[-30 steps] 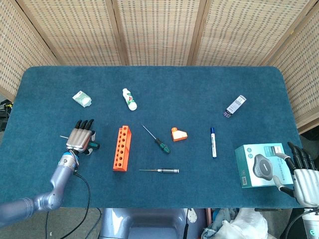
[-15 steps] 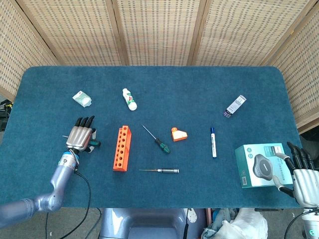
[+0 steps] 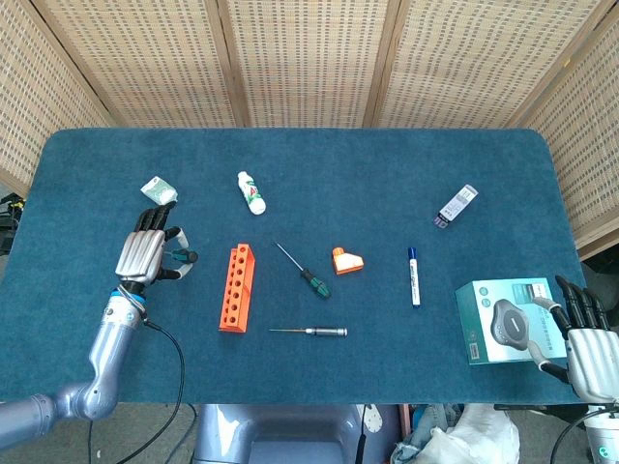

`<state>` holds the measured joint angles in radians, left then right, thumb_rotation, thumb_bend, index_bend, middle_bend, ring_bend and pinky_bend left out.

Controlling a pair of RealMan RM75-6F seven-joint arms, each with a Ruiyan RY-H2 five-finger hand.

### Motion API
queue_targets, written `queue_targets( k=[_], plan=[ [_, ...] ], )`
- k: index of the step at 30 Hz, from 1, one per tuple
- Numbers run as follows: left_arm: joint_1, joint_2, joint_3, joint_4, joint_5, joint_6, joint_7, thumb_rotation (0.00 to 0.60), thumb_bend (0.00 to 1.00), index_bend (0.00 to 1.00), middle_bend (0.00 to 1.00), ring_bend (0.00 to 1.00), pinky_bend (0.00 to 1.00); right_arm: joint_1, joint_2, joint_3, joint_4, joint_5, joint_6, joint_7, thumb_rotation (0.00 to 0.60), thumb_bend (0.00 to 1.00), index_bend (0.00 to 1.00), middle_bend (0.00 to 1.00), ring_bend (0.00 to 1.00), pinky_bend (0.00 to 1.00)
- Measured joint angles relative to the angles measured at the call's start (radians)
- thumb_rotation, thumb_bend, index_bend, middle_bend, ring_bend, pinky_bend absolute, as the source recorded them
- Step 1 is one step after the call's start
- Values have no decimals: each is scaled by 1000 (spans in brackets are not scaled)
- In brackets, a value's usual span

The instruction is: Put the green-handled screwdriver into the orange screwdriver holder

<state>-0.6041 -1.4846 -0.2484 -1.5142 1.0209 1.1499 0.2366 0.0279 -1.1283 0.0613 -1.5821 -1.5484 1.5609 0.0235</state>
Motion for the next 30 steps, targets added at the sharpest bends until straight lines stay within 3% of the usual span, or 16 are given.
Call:
queue_targets(
  k=[7, 18, 30],
  plan=[
    [21, -29, -58, -46, 23, 64, -134, 600, 287, 630, 59, 0, 0, 1, -1, -1, 0, -2, -1, -3, 600, 268, 227, 0, 0, 0],
    [40, -73, -146, -178, -6, 72, -342, 600, 287, 641, 62, 0, 0, -1, 2, 2, 1, 2, 2, 10, 600, 268, 227, 0, 0, 0],
    [54, -29, -217, -359, -93, 59, -386, 600, 287, 649, 62, 0, 0, 0, -1, 2, 4, 2, -1, 9, 600, 268, 227, 0, 0, 0]
  ],
)
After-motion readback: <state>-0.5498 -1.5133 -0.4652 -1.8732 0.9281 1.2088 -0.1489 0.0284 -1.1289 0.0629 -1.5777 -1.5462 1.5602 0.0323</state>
